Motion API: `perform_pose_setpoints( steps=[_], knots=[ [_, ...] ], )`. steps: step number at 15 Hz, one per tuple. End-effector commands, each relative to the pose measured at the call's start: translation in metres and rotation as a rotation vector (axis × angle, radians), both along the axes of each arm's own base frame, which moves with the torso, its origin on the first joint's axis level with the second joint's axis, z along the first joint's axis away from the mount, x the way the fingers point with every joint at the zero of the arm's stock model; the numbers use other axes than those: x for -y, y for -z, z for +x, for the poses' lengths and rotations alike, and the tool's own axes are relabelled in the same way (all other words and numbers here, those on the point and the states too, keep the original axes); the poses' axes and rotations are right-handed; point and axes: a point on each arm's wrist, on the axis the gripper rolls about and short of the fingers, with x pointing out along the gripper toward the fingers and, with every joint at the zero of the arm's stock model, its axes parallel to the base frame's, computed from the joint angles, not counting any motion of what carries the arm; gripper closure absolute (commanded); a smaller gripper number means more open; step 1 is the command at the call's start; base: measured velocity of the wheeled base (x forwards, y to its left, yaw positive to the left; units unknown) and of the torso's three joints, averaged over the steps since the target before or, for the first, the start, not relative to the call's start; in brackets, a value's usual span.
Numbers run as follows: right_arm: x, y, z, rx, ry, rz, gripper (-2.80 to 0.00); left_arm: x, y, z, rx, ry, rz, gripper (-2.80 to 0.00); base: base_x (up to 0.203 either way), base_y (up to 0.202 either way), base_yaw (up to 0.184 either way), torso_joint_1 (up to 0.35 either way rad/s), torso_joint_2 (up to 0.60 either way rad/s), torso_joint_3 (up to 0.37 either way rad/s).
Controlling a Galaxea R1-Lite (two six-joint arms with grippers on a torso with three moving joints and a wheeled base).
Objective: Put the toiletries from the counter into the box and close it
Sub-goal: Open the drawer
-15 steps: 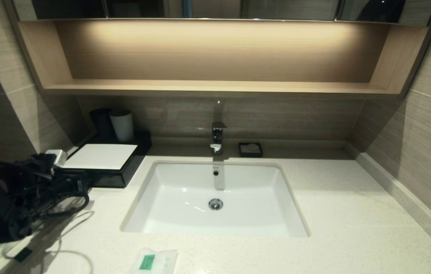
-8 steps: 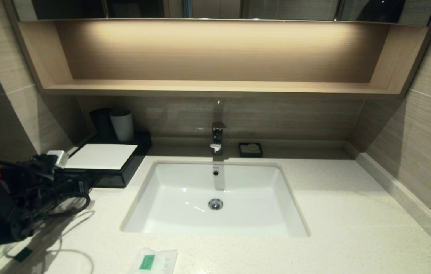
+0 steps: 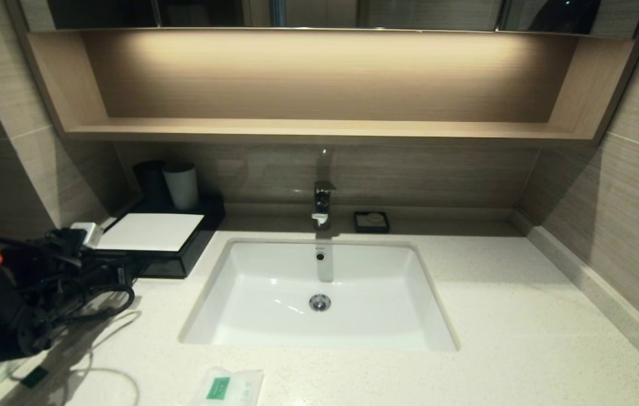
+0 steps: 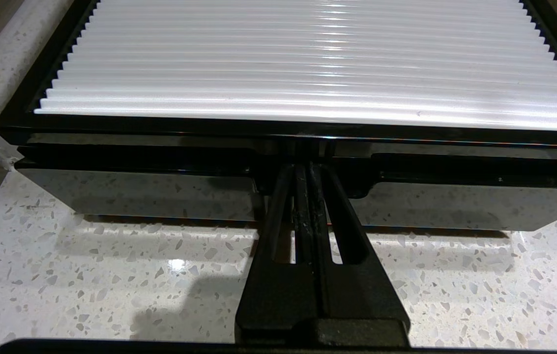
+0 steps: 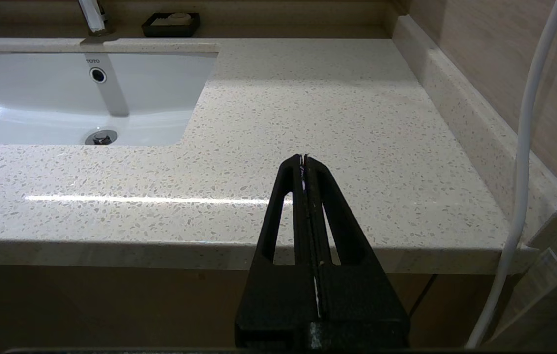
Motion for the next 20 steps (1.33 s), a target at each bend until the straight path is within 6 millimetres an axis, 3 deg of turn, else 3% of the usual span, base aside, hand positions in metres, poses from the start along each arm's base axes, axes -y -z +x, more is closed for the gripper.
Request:
perform_pose_setpoints(
  steps=[1, 20],
  knots=[
    [0.0000, 0.0003, 0.0001, 0.000, 0.000, 0.000, 0.00, 0.0004, 0.0010, 0.0024, 0.005, 0.004, 0.002, 0.00, 0.000, 0.000, 0.000, 0.000, 0.00, 0.000],
    [0.0000, 0.0004, 0.0001, -0.001, 0.000, 0.000, 0.00, 0.0006, 0.0034, -0.0010, -0.056, -0.002, -0.003, 0.00, 0.000, 0.000, 0.000, 0.000, 0.00, 0.000]
  ],
)
